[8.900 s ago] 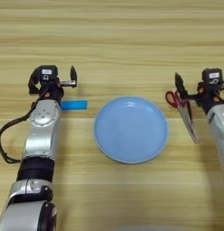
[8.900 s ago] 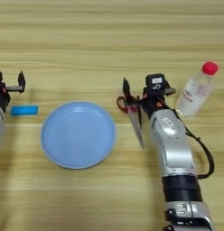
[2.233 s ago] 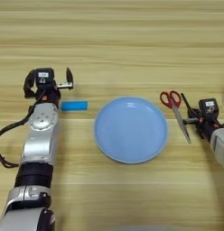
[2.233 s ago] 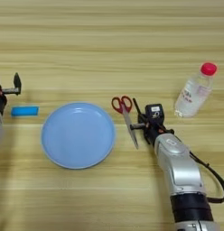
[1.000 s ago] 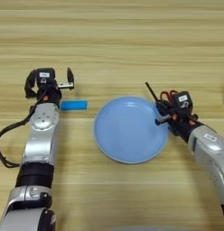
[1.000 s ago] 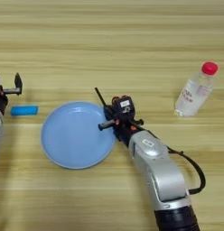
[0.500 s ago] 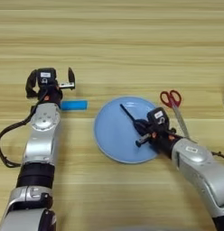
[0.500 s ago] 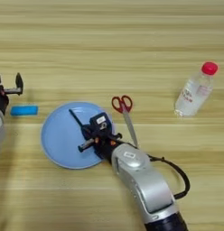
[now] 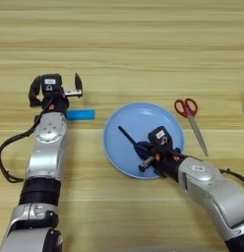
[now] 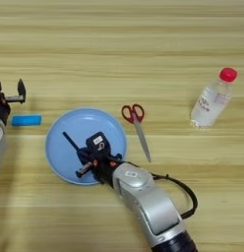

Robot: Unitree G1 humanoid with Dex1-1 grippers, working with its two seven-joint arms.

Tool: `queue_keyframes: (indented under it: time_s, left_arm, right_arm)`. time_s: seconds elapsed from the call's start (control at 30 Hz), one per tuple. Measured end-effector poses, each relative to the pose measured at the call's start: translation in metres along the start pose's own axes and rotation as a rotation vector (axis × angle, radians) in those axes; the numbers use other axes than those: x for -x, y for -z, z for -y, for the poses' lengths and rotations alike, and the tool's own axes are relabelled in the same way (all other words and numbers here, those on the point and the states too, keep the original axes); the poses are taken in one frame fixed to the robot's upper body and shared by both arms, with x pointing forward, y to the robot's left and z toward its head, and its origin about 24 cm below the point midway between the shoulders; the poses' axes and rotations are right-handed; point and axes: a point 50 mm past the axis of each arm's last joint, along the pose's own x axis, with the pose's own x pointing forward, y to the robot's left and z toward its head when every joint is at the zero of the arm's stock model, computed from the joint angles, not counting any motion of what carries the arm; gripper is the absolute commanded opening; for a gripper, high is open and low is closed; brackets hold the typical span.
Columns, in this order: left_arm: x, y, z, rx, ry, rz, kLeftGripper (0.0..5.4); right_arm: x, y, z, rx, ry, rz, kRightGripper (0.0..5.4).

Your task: Move the objects on the table

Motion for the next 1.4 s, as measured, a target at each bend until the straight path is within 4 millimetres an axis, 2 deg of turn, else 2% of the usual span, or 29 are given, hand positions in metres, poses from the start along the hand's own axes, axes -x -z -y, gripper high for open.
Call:
queue_keyframes:
  time_s: [0.47,0.73,0.9,1.13,1.27,1.4]
  left_arm:
    - [0.000,0.001,0.001,0.001,0.002,-0.006,5.40]
    - [0.000,0.000,0.001,0.001,0.002,-0.006,5.40]
    - [0.000,0.000,0.002,0.001,0.003,-0.006,5.40]
    - [0.000,0.000,0.002,0.001,0.005,-0.005,5.40]
    - [0.000,0.000,0.002,0.001,0.005,-0.005,5.40]
    - [0.001,0.000,0.002,-0.001,0.004,-0.005,5.40]
  right_arm:
    - [0.003,-0.018,0.003,0.064,0.022,0.132,2.75]
    - [0.007,-0.029,0.015,0.102,0.083,0.188,3.55]
    - [0.014,-0.040,0.031,0.120,0.154,0.234,4.11]
    - [0.029,-0.053,0.064,0.137,0.307,0.291,4.80]
    - [0.032,-0.051,0.079,0.118,0.376,0.286,5.33]
    - [0.040,-0.048,0.097,0.103,0.461,0.268,5.37]
